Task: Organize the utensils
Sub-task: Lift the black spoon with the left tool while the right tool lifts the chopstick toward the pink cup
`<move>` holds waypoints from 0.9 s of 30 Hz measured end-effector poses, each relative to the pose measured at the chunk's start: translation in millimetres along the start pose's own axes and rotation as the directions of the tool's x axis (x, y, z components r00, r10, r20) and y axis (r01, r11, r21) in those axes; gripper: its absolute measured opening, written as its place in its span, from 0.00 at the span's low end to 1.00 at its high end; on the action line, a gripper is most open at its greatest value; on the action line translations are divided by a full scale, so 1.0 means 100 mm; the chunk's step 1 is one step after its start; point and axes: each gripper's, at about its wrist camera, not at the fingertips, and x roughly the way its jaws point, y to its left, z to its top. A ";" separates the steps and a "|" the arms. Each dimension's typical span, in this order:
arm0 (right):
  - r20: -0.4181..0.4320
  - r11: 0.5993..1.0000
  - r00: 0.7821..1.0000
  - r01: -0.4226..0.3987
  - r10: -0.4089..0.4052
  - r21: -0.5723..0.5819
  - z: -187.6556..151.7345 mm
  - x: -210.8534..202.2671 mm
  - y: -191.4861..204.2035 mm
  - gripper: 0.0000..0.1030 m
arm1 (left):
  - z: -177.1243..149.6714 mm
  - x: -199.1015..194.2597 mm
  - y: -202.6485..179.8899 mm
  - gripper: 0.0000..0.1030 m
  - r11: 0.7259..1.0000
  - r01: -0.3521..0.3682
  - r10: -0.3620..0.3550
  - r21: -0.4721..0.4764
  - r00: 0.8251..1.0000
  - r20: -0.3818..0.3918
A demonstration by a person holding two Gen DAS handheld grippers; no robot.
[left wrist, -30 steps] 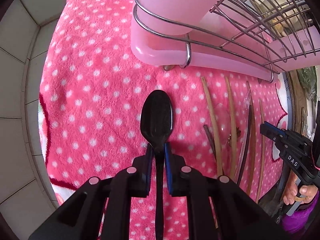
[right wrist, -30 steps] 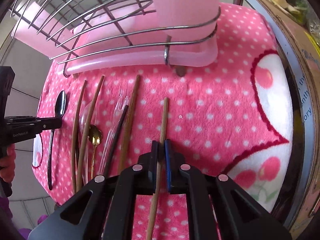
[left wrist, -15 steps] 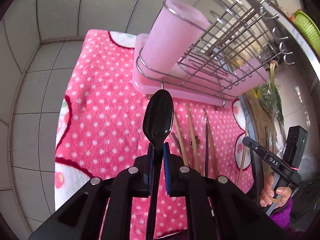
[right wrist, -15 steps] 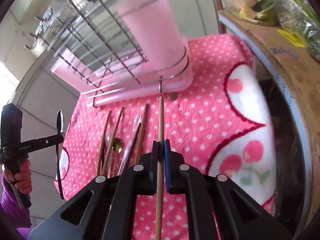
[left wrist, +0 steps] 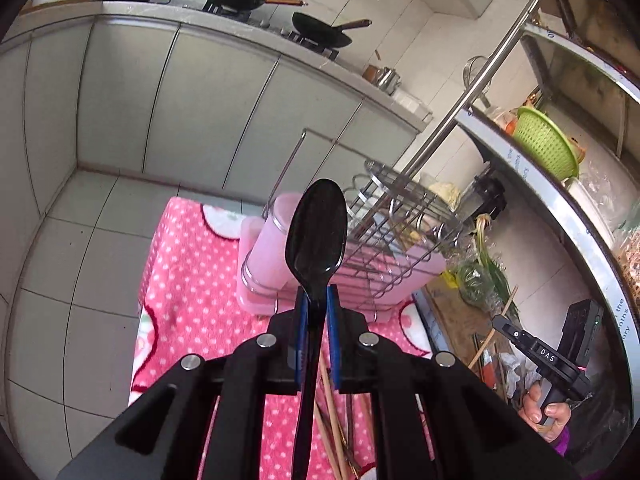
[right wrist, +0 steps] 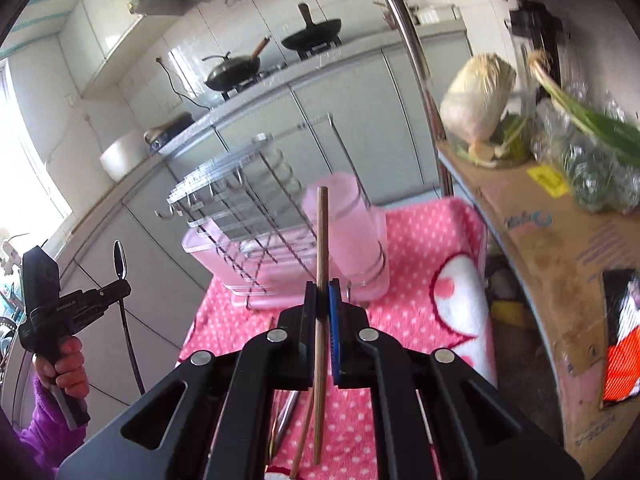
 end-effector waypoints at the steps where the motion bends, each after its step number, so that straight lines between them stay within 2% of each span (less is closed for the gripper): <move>1: 0.023 1.000 1.000 -0.003 0.003 -0.014 0.10 -0.06 0.03 0.06 | 0.08 -0.04 -0.04 0.08 1.000 0.005 -0.005 0.007 1.000 0.031; 8: 0.187 0.994 0.982 0.005 0.015 -0.110 0.77 -0.36 0.31 0.06 | 0.56 -0.15 -0.34 0.08 0.999 0.006 -0.016 0.041 0.972 0.235; 16: 0.331 0.990 0.944 0.047 -0.001 -0.132 1.36 -0.40 0.44 0.06 | 1.00 0.01 -0.52 0.08 0.997 -0.031 -0.003 0.077 0.914 0.405; 21: 0.370 0.986 0.929 0.079 -0.020 -0.145 1.51 -0.14 0.43 0.06 | 1.11 0.25 -0.48 0.08 0.994 -0.062 0.014 0.087 0.882 0.471; 27: 0.378 0.984 0.925 0.089 -0.024 -0.156 1.55 0.26 0.41 0.06 | 1.09 0.60 -0.37 0.08 0.989 -0.109 0.046 0.099 0.865 0.499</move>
